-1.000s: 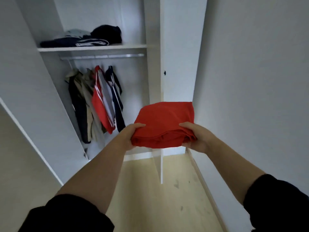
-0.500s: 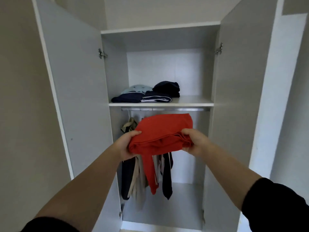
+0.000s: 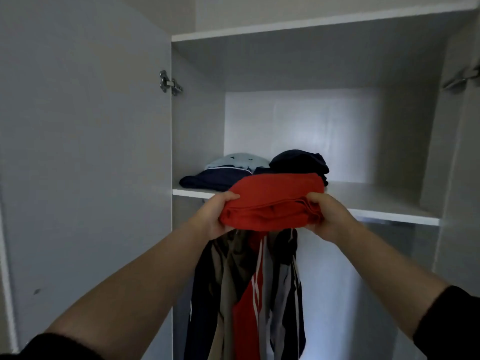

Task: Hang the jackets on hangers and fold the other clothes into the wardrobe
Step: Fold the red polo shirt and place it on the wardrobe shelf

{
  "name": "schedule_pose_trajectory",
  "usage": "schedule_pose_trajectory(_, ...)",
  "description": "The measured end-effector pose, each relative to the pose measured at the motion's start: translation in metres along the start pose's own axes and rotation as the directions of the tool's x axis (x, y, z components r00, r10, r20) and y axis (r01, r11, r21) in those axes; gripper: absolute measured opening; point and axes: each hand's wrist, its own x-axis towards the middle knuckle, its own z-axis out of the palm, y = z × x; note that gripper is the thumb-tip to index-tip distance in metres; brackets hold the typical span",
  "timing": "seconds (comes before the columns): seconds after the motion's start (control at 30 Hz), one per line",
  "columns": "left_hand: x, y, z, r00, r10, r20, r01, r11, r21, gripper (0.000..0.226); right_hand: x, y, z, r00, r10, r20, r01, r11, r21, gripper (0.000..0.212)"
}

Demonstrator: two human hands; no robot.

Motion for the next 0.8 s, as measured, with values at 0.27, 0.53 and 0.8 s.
schedule_pose_trajectory(0.27,0.189,0.161,-0.032,0.896,0.37,-0.245,-0.218,0.847,0.484,0.027,0.242,-0.034,0.092,0.981,-0.052,0.185,0.033,0.994,0.102,0.018)
schedule_pose_trajectory(0.53,0.335,0.18,-0.06,0.751,0.647,-0.13,0.235,-0.078,0.969,0.034,0.381,-0.001,0.111,0.912,0.325,0.249,-0.183,0.868,-0.462,0.029)
schedule_pose_trajectory(0.8,0.391,0.124,-0.113,0.946,0.311,-0.09,0.111,-0.053,0.992,0.056,0.436,0.0,0.124,0.983,-0.183,-0.026,0.074,0.52,-0.851,0.064)
